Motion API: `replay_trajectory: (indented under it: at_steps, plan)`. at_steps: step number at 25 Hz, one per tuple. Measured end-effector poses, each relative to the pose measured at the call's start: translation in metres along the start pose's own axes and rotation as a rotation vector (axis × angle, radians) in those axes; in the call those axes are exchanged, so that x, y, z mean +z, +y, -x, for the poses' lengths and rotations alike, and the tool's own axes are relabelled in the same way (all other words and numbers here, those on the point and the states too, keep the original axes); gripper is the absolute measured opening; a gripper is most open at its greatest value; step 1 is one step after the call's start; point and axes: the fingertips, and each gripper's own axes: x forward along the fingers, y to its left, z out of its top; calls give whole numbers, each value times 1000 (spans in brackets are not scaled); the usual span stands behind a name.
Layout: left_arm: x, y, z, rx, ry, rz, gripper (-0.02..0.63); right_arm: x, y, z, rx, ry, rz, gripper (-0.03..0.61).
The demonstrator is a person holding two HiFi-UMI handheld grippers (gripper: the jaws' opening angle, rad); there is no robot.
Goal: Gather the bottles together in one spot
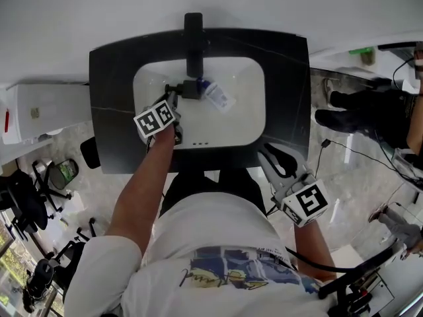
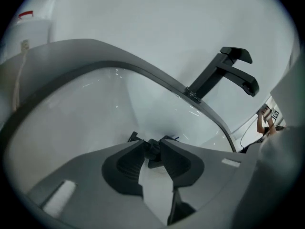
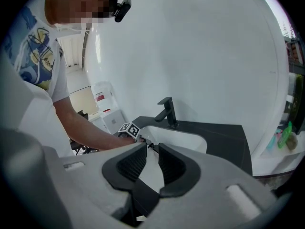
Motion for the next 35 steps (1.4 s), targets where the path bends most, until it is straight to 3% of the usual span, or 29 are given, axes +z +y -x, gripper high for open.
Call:
replay_trajectory:
  at_steps: [6,13,18,20,24,28,35]
  plan:
    - [5,12,-17,90,-21,170,112,1,-16,-2,19,16,-8,78]
    - [4,21,-34,123,-29,348,146,2,-33,-4,31,22,-19,78]
    - [9,25,-37,141,-53,457,130,0,-41,-6,39,30,-31,78]
    - [12,23,-34,138,-64,517,168,1,-44,-6,45,29,-35,78]
    - [2,25,-31,198,-50,549,170,3,-52,-4,50,26,-46,78]
    - [0,28,-40,194,-48,611,151,5,-54,-4,58,25,-46,78]
    - [7,33,-50,235,-46,621,135,2,-58,-2,55,31,-52,78]
